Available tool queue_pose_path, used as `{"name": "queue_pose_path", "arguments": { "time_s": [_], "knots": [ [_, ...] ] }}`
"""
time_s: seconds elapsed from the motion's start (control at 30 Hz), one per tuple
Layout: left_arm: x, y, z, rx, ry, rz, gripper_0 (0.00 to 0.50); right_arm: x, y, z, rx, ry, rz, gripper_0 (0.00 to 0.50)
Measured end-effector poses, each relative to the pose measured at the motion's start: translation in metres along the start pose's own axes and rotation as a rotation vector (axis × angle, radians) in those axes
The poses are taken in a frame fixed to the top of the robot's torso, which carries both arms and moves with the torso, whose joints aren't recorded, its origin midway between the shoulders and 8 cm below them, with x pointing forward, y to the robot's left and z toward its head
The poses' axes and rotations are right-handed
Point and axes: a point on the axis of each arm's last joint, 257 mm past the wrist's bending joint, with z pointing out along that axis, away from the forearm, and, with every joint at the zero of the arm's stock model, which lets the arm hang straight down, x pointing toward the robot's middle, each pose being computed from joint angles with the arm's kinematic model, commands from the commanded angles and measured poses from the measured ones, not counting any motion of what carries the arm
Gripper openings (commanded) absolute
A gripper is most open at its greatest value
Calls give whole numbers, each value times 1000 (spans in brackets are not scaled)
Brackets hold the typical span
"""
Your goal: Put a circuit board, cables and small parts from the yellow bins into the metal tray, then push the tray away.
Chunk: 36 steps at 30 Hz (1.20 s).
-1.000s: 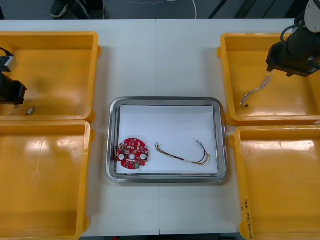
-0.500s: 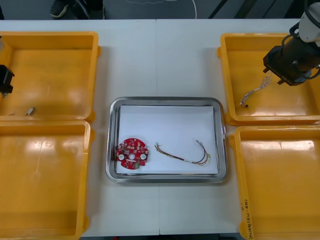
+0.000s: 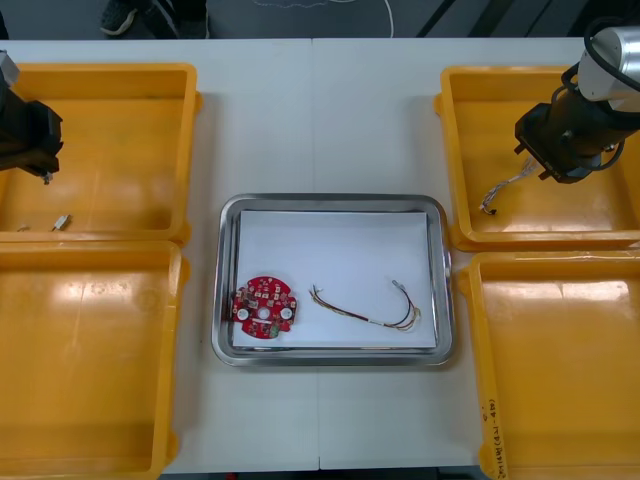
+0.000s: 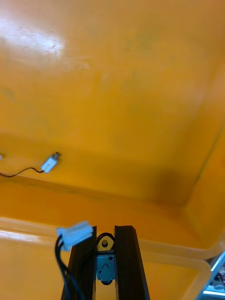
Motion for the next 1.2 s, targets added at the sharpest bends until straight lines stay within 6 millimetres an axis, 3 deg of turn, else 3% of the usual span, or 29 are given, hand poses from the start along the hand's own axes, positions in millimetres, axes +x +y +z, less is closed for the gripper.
{"name": "queue_pose_path", "arguments": {
  "time_s": [0.3,0.6,0.93,1.2],
  "knots": [
    [7,-54,-8,68,-51,117,0,11,2,13,-5,21,9,500],
    [43,-119,9,100,-18,259,0,17,5,26,-21,28,64,500],
    [84,-180,27,104,57,116,0,23,2,33,-22,51,93,500],
    [102,-215,36,126,63,139,0,24,11,34,-47,53,93,500]
  ]
}}
